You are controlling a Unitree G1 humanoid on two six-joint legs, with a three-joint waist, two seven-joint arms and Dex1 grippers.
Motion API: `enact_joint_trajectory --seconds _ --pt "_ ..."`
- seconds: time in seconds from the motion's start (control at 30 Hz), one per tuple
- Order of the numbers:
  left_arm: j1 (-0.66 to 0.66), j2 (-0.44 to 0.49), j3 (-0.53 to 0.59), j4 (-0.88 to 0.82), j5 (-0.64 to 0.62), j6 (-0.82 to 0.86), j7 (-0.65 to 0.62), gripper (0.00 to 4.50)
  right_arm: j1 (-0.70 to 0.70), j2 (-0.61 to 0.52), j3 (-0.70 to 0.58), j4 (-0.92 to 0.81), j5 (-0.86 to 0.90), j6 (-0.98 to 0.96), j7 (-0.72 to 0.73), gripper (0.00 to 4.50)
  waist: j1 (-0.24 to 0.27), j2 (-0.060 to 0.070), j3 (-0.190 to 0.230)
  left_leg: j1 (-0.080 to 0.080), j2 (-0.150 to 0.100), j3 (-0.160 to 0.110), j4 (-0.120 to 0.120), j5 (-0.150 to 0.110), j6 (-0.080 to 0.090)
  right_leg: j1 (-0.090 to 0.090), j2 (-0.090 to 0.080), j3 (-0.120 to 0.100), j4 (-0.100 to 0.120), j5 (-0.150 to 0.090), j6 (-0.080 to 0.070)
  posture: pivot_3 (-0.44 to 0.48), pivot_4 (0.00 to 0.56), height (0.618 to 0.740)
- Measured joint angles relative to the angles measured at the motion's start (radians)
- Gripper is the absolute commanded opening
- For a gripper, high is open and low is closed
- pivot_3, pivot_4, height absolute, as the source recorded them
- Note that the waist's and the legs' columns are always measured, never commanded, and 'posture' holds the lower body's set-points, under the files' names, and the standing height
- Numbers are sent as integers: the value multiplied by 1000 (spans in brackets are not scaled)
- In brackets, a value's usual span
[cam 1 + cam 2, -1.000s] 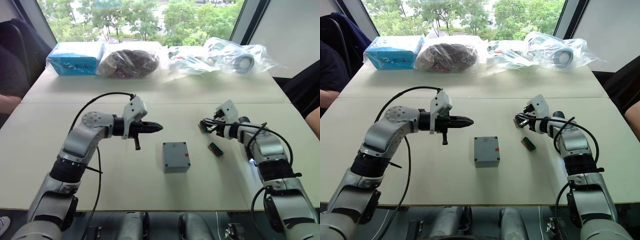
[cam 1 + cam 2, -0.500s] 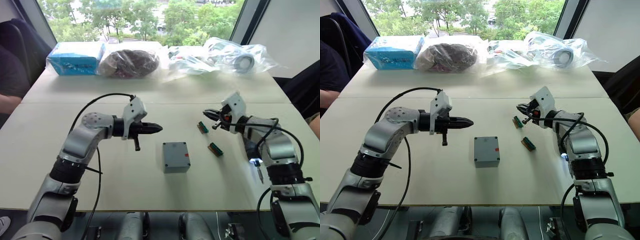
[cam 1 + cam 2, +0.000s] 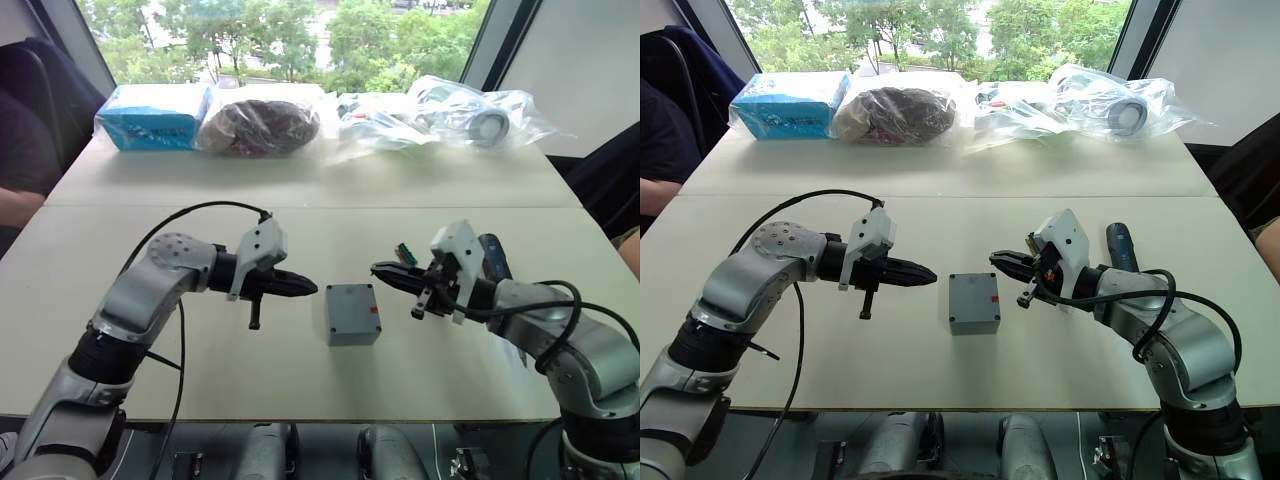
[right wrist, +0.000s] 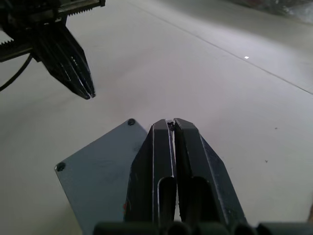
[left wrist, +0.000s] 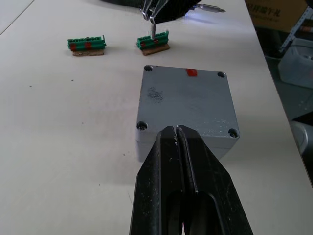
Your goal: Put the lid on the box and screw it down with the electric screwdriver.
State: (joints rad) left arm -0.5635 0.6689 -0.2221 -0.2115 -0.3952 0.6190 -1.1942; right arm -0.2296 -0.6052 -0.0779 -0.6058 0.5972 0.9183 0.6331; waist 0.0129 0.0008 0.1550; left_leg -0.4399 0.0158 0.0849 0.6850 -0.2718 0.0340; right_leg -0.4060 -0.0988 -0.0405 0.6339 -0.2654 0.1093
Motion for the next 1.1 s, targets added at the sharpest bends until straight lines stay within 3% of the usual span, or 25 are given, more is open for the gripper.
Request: enact_joint_trajectory --seconds 0.43,1.1 --pt "0 -24 -2 4 14 -13 20 0 7 -12 84 45 -52 -47 -5 64 0 0 0 0 0 0 0 0 0 0 0 0 0 0 0 0 150 740" --pt "0 -40 -2 4 15 -13 46 0 11 -33 108 109 -103 -112 9 64 0 0 0 0 0 0 0 0 -1 0 0 0 0 0 0 0 150 740"
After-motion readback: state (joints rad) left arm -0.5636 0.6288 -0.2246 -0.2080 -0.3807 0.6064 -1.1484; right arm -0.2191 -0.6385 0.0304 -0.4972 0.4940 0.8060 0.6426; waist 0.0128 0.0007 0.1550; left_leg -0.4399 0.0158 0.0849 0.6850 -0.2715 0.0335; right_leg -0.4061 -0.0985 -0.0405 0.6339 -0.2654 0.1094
